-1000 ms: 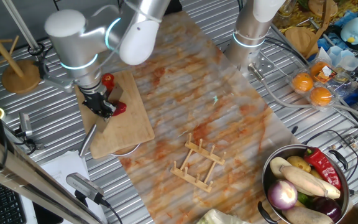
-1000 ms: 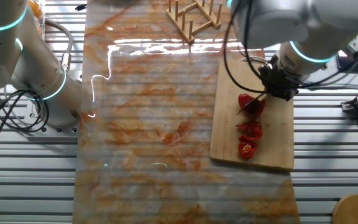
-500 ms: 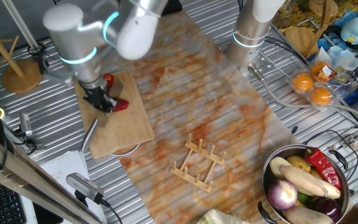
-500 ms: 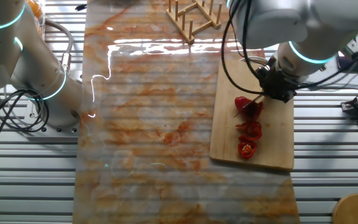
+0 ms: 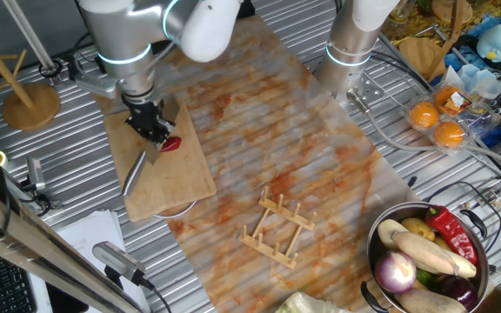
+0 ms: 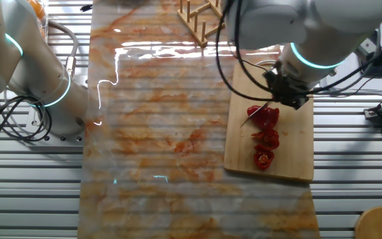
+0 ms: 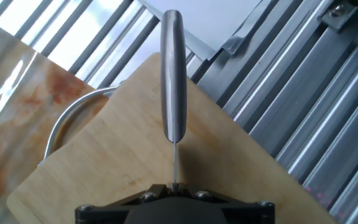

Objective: Chop the chili peppers

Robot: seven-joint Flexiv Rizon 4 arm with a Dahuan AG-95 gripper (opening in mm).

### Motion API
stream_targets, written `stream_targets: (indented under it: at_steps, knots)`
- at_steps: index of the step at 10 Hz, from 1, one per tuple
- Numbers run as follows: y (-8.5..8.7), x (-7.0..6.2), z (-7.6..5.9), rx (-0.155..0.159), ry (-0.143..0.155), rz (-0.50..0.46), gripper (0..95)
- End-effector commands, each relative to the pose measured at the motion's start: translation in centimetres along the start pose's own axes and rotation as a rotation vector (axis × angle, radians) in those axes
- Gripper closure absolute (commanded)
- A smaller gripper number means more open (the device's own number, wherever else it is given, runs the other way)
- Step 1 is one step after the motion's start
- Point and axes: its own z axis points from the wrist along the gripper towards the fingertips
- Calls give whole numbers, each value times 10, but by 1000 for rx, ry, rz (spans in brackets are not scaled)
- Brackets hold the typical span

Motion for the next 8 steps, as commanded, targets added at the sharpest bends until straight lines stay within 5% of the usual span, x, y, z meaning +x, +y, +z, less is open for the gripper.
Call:
stream_targets:
  at_steps: [1,3,5,8]
  knots:
    - [0,12,-1,10,17,-31,950]
    - [-3,18,-5,31,41,-63,950]
    - [-3,23,-6,18,49,-81,950]
    - [0,37,7,35,54,-127,950]
